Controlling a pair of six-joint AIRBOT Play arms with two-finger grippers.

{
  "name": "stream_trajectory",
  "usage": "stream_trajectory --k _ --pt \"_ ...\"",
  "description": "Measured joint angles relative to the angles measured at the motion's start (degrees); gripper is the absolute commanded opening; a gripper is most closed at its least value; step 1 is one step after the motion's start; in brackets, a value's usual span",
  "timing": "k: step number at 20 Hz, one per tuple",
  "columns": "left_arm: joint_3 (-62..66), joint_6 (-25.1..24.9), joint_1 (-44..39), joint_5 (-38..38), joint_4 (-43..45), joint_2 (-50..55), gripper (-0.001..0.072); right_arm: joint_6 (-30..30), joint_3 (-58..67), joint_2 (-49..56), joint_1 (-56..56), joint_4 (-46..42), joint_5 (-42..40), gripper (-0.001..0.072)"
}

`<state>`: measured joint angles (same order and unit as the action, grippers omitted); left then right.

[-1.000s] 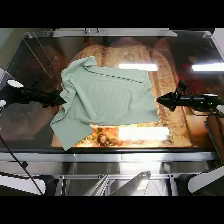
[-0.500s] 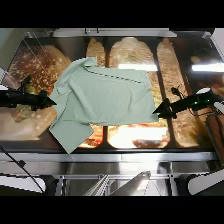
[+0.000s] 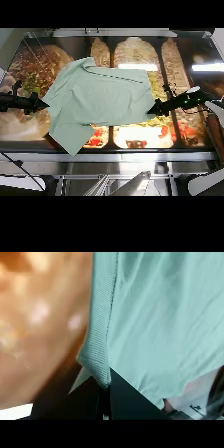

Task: Fold the shirts.

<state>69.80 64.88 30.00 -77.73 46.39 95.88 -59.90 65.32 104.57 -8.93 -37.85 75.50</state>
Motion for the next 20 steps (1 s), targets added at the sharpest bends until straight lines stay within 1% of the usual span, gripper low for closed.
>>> stream_trajectory --k 1,3,6,9,11,12,14,16,17,19,20 --pt "0.00 -0.83 0.57 -1.70 -1.86 -0.50 0.0015 0.44 0.07 -0.90 -0.11 -0.20 -0.50 0.0022" --pt "0.00 -3.13 1.88 -5.97 -7.34 -2.64 0.0015 1.31 0.72 -4.79 -0.63 1.05 1.86 0.0022" --pt "0.00 -6.05 4.50 -14.01 -20.41 -9.49 0.0016 2.47 2.27 -16.06 -2.08 3.37 5.62 0.0023" --pt "-0.02 -7.96 7.93 -21.07 -41.22 -19.39 0.0016 2.99 6.29 -32.00 -6.25 10.78 7.43 0.0023" --pt "0.00 -9.44 10.84 -23.67 -59.78 -27.61 0.0016 3.41 11.06 -42.86 -10.71 15.43 7.56 0.0023" --pt "0.00 -10.16 12.70 -25.05 -68.65 -32.04 0.0016 3.43 13.46 -47.80 -13.07 16.81 6.58 0.0023" --pt "0.02 -11.17 16.83 -25.90 -81.77 -39.85 0.0016 3.58 17.94 -57.33 -18.27 18.88 1.66 0.0023" --pt "0.02 -11.63 20.13 -24.85 -89.79 -45.57 0.0016 3.63 21.14 -64.61 -23.06 19.04 -4.46 0.0023" --pt "0.02 -11.63 21.18 -24.33 -92.28 -47.25 0.0016 3.63 22.18 -67.12 -24.83 18.27 -6.97 0.0023" --pt "0.04 -10.75 22.25 -23.56 -94.92 -47.87 0.0016 3.63 23.34 -68.98 -26.86 16.83 -9.55 0.0023" --pt "0.04 -9.86 22.29 -22.99 -94.60 -46.99 0.0016 3.63 23.71 -68.65 -27.50 16.50 -9.66 0.0023"
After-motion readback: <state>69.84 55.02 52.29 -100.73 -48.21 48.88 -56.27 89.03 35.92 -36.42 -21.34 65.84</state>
